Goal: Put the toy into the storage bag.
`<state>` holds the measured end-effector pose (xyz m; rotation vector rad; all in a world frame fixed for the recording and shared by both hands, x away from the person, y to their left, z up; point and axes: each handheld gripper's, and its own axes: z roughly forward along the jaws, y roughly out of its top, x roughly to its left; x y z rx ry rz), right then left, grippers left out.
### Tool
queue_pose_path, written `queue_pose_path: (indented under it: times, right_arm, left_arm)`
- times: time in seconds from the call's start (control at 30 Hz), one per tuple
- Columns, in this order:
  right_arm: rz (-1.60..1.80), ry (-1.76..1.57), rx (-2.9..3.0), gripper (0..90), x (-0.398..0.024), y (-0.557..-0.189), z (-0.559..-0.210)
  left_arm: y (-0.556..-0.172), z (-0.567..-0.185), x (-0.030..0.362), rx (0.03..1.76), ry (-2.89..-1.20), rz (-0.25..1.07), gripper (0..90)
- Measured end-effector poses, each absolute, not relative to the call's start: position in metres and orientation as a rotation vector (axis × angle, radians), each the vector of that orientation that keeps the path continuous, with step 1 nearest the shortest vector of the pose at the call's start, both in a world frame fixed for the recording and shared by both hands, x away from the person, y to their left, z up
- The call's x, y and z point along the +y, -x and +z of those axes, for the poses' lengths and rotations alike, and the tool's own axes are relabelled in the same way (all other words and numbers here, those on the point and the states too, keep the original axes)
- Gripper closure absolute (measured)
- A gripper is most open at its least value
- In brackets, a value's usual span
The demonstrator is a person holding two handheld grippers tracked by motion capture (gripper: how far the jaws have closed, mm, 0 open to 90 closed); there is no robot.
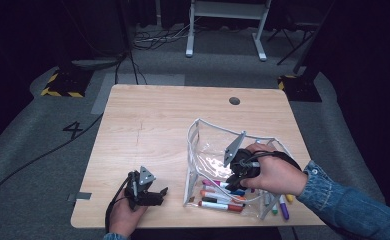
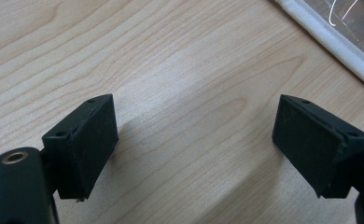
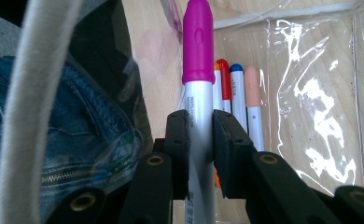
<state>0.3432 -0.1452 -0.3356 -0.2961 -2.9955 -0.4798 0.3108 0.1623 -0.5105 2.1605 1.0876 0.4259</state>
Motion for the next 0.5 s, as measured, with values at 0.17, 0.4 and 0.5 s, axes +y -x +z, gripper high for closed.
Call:
queue_pose_path:
  times: [0.17, 0.4, 0.5]
  right_arm:
    - [-0.443, 0.269, -3.013, 76.9, -0.139, -0.346, -0.337]
    - [-0.373, 0.256, -2.997, 76.8, -0.127, -0.350, -0.356]
    - [-0.355, 0.261, -2.988, 76.8, -0.124, -0.352, -0.366]
  left_arm:
    - [-0.311, -0.510, 0.162, 1.087, -2.161, 0.427, 14.4]
    - [-0.311, -0.511, 0.162, 1.089, -2.158, 0.426, 14.4]
    - [-0.311, -0.510, 0.162, 1.089, -2.159, 0.426, 14.3]
